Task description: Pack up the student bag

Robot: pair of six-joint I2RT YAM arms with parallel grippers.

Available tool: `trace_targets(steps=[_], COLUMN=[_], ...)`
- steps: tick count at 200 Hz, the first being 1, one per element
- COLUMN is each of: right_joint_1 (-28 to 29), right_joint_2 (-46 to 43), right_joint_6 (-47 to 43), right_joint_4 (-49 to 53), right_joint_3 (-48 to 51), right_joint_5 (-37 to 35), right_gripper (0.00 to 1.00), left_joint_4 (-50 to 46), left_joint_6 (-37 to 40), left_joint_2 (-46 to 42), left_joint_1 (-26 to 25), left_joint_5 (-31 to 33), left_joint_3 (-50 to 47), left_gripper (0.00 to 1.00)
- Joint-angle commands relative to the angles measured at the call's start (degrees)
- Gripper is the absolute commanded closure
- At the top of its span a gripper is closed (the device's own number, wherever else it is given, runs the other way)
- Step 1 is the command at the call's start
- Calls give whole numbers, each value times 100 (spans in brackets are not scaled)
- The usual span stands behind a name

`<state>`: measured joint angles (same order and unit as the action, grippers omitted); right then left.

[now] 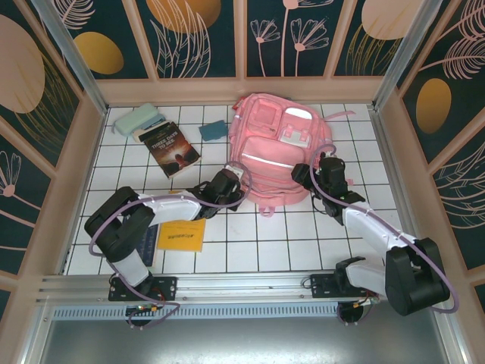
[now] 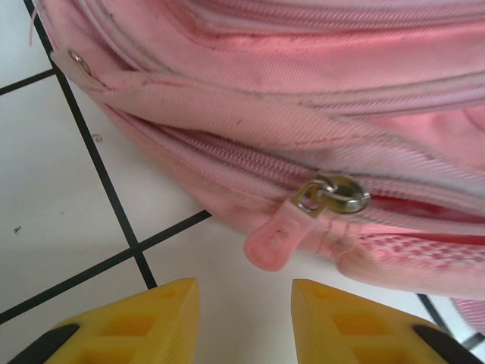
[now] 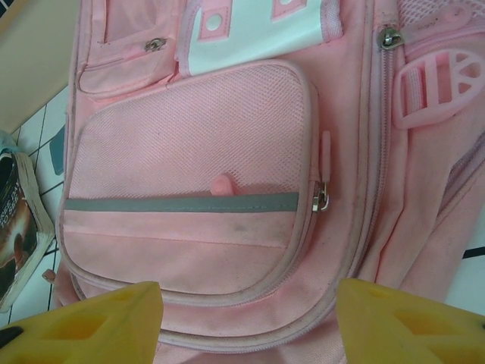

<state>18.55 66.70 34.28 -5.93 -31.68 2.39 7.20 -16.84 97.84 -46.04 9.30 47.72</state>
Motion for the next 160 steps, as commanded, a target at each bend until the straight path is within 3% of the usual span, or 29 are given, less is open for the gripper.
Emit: trace_targets(steps=[1, 49, 66, 85, 120, 160], right_joint_1=[60, 79, 106, 131, 276, 448], right_joint_2=[-140, -151, -174, -209, -183, 31], right_joint_6=[96, 151, 175, 206, 318, 564], right_joint_4=[18, -6, 10, 5, -64, 6], right_joint_3=[96, 144, 164, 200, 275, 317], right_joint_5=[-115, -90, -90, -105, -129, -300], right_gripper=[37, 37, 37, 37, 37, 37], left_joint_4=[365, 734, 698, 626, 392, 200], left_joint_6=[223, 451, 497, 515, 518, 363], left_joint_2=[218, 461, 487, 366, 98, -279], left_joint_1=[-60, -170, -194, -264, -369, -410], left_joint_5=[219, 706, 876, 1003, 1026, 598], left_joint_3=[177, 276, 331, 260, 120, 37], left_gripper=[62, 61, 84, 100, 100, 100])
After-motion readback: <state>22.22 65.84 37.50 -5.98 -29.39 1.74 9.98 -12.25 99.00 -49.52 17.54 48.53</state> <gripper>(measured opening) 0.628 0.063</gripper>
